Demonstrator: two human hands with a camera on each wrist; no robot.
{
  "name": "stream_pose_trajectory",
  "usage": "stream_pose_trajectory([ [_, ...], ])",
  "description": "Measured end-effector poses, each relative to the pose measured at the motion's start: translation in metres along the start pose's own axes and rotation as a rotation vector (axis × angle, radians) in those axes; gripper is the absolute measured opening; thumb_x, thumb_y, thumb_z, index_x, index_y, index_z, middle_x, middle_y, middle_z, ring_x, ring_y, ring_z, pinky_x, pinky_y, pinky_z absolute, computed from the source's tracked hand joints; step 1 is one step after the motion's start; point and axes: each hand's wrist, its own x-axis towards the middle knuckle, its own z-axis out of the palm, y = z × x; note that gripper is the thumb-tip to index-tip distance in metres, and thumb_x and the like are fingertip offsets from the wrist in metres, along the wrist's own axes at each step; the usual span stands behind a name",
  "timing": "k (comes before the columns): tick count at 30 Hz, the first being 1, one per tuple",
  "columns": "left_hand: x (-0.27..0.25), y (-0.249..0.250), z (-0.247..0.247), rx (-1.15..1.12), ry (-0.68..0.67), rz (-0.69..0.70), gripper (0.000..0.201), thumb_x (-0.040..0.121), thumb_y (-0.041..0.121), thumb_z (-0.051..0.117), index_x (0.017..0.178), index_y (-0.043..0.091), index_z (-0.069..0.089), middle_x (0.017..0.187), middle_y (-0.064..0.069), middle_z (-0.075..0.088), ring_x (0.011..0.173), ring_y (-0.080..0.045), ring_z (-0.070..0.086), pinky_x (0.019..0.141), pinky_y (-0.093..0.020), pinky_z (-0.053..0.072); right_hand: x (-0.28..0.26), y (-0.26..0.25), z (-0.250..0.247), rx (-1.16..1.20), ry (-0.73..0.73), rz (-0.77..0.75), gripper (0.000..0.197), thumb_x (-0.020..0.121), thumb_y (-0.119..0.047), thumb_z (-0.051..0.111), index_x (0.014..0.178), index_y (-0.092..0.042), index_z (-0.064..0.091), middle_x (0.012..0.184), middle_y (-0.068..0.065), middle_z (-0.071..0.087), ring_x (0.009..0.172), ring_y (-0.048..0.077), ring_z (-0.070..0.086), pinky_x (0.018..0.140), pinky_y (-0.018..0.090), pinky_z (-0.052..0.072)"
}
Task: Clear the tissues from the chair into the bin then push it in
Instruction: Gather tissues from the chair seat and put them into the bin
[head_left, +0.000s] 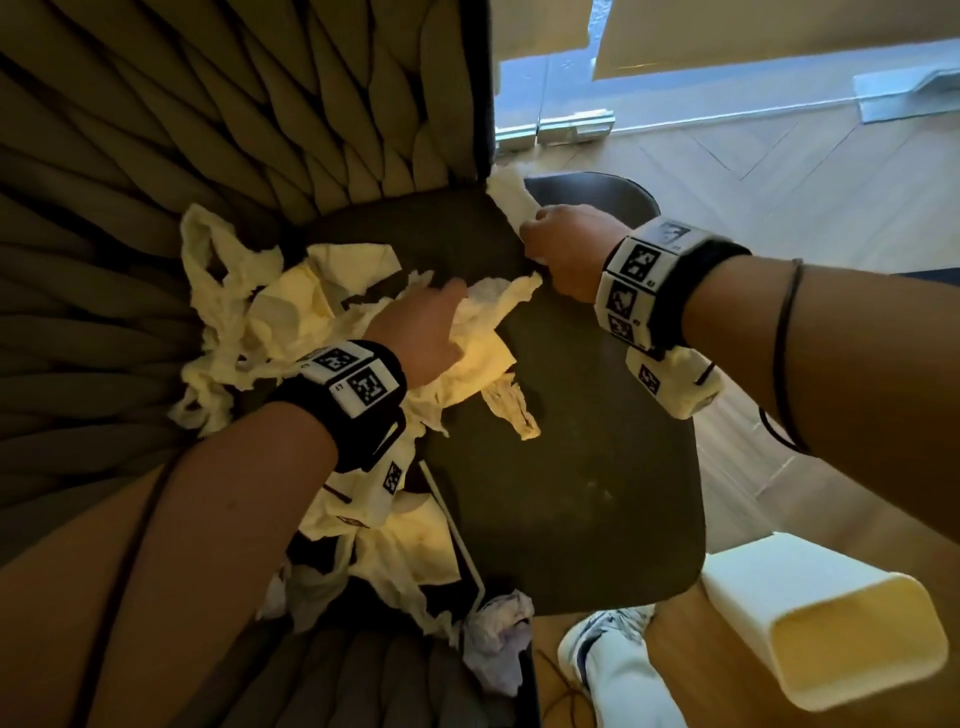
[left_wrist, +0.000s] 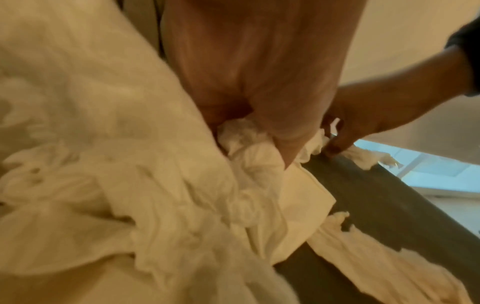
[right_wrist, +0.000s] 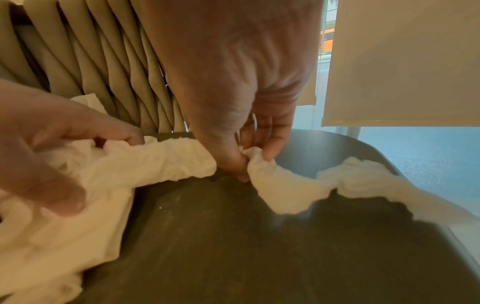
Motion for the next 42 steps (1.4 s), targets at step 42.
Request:
stream_pose_trajectory([
  [42,-0.120,-0.020,-0.034,-0.414,0.409,-0.106,0.042,0.086,0.020,0.065,0.124,0.014,0.049,0.112,-0.005,0.054,0.095,-0.012,0.045,0.079,-0.022,0.034,-0.193,-0.121,0.144,0.068,-0.531,-0.452,0.074,0.074,-0.056,0.068,0.130,-0.012,0.048,0.126,0.008,0.055,0.111,0.027,0.057,0.093,0.037,0.048],
])
